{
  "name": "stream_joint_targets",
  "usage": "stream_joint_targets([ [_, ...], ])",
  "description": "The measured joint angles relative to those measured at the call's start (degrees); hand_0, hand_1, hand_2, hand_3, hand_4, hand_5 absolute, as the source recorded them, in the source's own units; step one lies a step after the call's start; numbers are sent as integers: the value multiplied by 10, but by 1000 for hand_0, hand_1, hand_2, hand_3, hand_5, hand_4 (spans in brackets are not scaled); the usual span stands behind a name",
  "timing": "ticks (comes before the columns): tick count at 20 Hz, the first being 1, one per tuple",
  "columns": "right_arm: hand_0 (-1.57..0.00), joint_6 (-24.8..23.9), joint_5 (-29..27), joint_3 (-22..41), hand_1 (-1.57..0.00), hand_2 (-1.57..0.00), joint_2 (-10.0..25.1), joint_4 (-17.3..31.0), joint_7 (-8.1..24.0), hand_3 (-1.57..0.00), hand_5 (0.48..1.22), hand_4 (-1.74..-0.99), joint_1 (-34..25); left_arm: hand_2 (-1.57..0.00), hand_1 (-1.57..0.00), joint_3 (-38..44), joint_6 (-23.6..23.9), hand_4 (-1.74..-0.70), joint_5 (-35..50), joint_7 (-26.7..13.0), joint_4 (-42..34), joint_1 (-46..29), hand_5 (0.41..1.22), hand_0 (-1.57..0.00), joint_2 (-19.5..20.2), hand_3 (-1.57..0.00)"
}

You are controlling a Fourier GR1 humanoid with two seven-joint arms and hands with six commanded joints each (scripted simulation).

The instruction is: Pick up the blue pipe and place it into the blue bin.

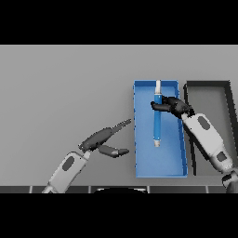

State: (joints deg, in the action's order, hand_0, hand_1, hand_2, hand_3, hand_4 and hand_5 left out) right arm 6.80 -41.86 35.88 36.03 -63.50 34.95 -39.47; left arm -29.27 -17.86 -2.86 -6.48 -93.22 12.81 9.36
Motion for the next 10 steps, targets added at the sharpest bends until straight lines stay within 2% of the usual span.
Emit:
stream_joint_targets([
  [2, -50, -14, -1, 6, -38, -37, 11, -14, 0, -22, 807, -1182, 4, 1, 1, -3, 1, -829, -3, 4, 0, -5, 471, 1, 0, 1],
  [5, -25, -15, 1, 9, -19, -18, 12, -11, -2, -11, 783, -1176, 0, 1, 1, -6, 4, -826, -5, -11, -3, 0, 470, 1, -6, 1],
  [7, -20, -14, 3, 11, -15, -14, 10, -10, -16, -8, 772, -1186, 5, 1, 1, -1, 4, -826, -5, -17, 5, 5, 472, 1, -4, 1],
  [10, -20, -15, 0, 10, -15, -14, 10, -15, -6, -8, 769, -1186, 1, 1, 1, -1, 2, -826, -10, -4, 17, 4, 474, 1, -1, 1],
])
